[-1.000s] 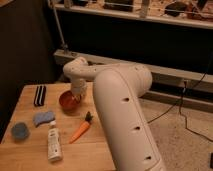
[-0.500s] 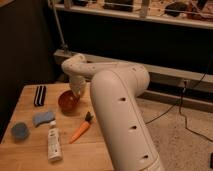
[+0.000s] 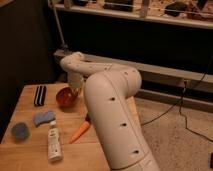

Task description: Drag the ceramic bowl in a circle

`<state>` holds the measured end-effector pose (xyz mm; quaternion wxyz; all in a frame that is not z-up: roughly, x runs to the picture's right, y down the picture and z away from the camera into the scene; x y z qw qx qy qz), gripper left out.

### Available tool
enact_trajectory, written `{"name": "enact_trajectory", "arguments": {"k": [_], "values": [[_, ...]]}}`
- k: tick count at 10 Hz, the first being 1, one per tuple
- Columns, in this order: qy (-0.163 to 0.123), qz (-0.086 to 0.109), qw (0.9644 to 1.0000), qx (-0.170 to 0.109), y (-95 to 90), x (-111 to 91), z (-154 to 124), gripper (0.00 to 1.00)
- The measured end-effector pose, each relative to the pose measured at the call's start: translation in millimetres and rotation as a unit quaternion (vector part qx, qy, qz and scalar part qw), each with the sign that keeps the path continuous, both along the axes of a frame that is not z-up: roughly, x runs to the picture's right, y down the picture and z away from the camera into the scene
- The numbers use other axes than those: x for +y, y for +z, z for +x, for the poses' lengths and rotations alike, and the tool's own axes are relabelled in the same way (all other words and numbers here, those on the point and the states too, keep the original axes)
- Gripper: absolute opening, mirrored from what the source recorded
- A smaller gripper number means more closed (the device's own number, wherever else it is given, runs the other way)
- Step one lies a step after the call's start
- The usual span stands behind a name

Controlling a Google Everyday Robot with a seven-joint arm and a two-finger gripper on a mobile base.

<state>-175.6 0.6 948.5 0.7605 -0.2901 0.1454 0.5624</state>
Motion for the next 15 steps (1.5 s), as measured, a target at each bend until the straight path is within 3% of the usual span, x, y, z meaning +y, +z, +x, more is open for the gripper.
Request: {"name": "enact_trajectory", "arguments": {"k": [2, 3, 5, 6, 7, 9, 11, 12, 13, 15], "values": [[0.028, 0.012, 0.9993, 0.021, 10.5, -28, 31, 0.0], [0.047, 0.02, 0.9977, 0.043, 13.1, -45, 62, 0.0], [0.066, 0.017, 0.994, 0.086, 14.9, -51, 117, 0.0], [0.065, 0.01, 0.9926, 0.102, 14.4, -45, 138, 0.0], [0.054, -0.006, 0.9901, 0.129, 12.4, -26, 172, 0.0], [0.015, -0.032, 0.9874, 0.154, 2.3, 14, 208, 0.0], [-0.028, -0.058, 0.9864, 0.151, -15.7, 56, 210, 0.0], [-0.043, -0.061, 0.9876, 0.138, -22.3, 67, 199, 0.0], [-0.074, -0.062, 0.9897, 0.106, -34.4, 82, 171, 0.0], [-0.106, -0.058, 0.9911, 0.055, -50.6, 93, 123, 0.0]]}}
